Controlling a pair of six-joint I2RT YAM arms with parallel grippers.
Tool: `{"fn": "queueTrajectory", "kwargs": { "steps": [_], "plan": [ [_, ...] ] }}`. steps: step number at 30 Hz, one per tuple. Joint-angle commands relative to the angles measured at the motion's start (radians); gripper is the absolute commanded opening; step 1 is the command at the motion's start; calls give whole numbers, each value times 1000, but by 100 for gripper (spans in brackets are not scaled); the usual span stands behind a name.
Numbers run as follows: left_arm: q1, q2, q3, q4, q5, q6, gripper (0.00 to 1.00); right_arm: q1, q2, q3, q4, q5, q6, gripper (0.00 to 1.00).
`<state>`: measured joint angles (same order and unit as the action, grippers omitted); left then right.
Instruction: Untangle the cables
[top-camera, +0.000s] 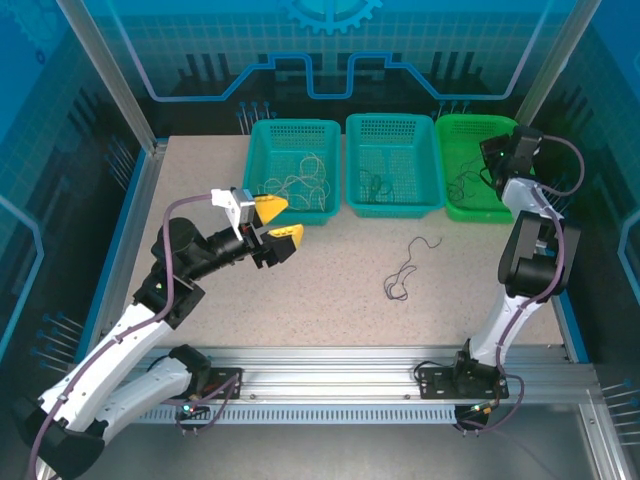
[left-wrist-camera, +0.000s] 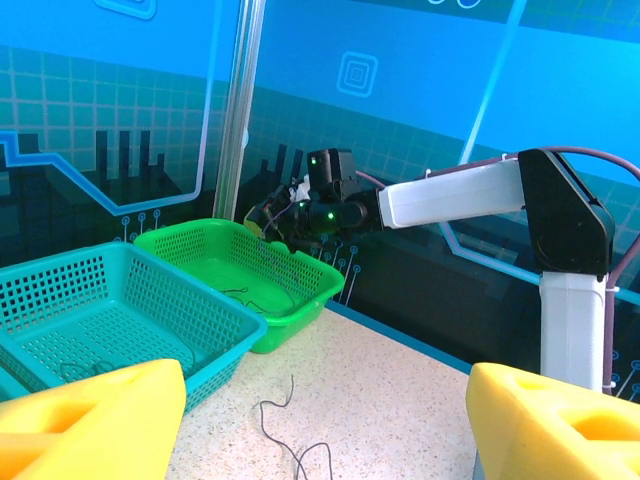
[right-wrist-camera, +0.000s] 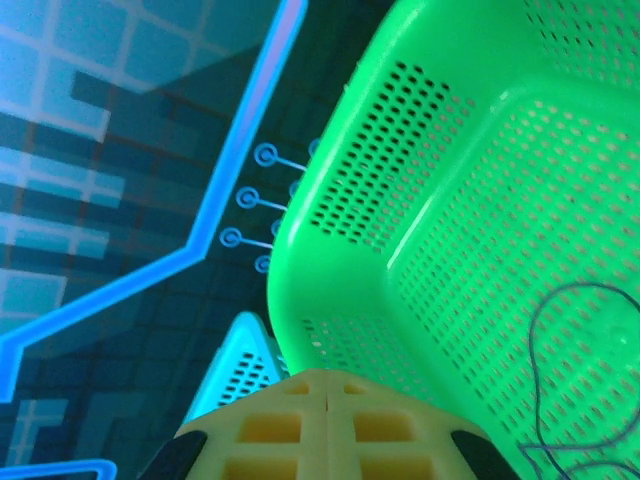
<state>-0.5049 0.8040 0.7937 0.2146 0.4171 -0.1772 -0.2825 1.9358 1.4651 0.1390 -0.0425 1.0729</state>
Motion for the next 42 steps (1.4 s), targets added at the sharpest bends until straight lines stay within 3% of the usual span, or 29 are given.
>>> {"fn": "queueTrajectory", "kwargs": {
  "steps": [1,4,11,12,15,16,21,26,29,35,42],
  "plan": [
    [-6,-4,27,-5,8,15,76,-6,14,59,-91,143,-23,0],
    [-6,0,36,-15,8,19,76,-6,21,83,-77,259,-89,0],
    [-7,33,34,28,7,-11,77,5,130,228,-241,251,-240,0],
    [-9,39,38,25,10,-13,77,6,151,252,-284,243,-246,6],
    [-8,39,41,15,7,-9,77,15,216,364,-470,212,-266,36],
    [-10,38,43,8,4,-7,77,16,235,410,-539,209,-260,40],
    [-11,42,49,-21,-10,-4,78,15,301,611,-886,305,-204,46],
    [-12,46,43,-17,-6,-6,78,18,316,685,-1016,413,-213,51],
    [-12,49,41,-14,-9,-4,79,25,341,736,-1074,408,-274,62],
    [-12,68,38,-4,0,-4,80,44,454,904,-1219,401,-443,63],
    [-12,98,41,-20,-4,-26,80,76,500,937,-1342,545,-584,63]
  ]
}}
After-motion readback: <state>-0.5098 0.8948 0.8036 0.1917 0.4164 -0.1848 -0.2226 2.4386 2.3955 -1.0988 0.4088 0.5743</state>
